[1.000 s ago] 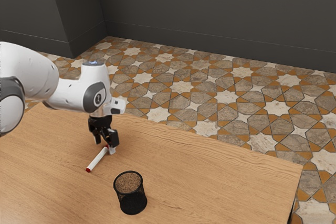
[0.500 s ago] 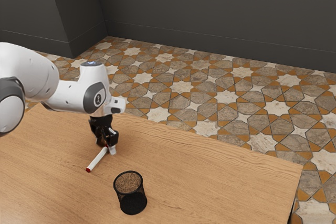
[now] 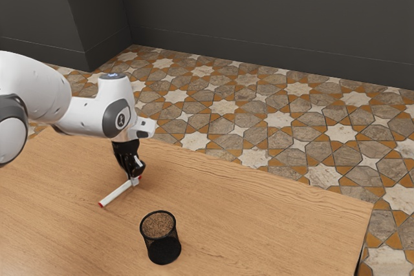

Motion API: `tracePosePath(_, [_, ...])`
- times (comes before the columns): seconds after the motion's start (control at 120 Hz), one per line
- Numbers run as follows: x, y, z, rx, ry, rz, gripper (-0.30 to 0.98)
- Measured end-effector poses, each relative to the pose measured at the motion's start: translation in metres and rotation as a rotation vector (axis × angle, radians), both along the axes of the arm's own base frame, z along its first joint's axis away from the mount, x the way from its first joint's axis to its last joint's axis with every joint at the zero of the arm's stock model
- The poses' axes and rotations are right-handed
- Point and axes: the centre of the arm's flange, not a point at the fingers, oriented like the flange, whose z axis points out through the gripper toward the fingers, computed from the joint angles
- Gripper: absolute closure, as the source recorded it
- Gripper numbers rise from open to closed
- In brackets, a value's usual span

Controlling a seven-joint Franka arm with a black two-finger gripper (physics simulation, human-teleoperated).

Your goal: Put the marker into the pen holder.

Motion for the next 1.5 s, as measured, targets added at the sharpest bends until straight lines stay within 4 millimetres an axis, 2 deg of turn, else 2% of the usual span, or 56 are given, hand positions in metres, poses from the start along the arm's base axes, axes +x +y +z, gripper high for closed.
tracePosePath(0.067, [0.001, 0.0, 0.004, 0.008, -0.008, 0.003, 0.77])
tracePosePath(0.142, [0.004, -0.005, 0.021, 0.011, -0.038, 0.0, 0.78])
tracePosePath(0.2, [0.006, -0.012, 0.045, 0.007, -0.077, -0.008, 0.78])
tracePosePath(0.3, [0.0, -0.026, 0.096, -0.017, -0.147, -0.023, 0.79])
tracePosePath(0.483, [-0.042, -0.054, 0.174, -0.095, -0.221, -0.066, 0.79])
tracePosePath(0.6, [-0.069, -0.078, 0.202, -0.145, -0.235, -0.112, 0.79])
tracePosePath(0.683, [-0.084, -0.103, 0.215, -0.174, -0.235, -0.165, 0.79])
tracePosePath(0.808, [-0.096, -0.145, 0.225, -0.206, -0.232, -0.246, 0.79])
tracePosePath(0.883, [-0.102, -0.168, 0.224, -0.215, -0.229, -0.29, 0.79])
tracePosePath(1.058, [-0.111, -0.196, 0.213, -0.228, -0.23, -0.33, 0.79])
tracePosePath(1.208, [-0.111, -0.209, 0.212, -0.245, -0.258, -0.328, 0.79])
tracePosePath(1.383, [-0.11, -0.216, 0.184, -0.231, -0.255, -0.311, 0.79])
tracePosePath(1.5, [-0.109, -0.216, 0.174, -0.224, -0.259, -0.298, 0.79])
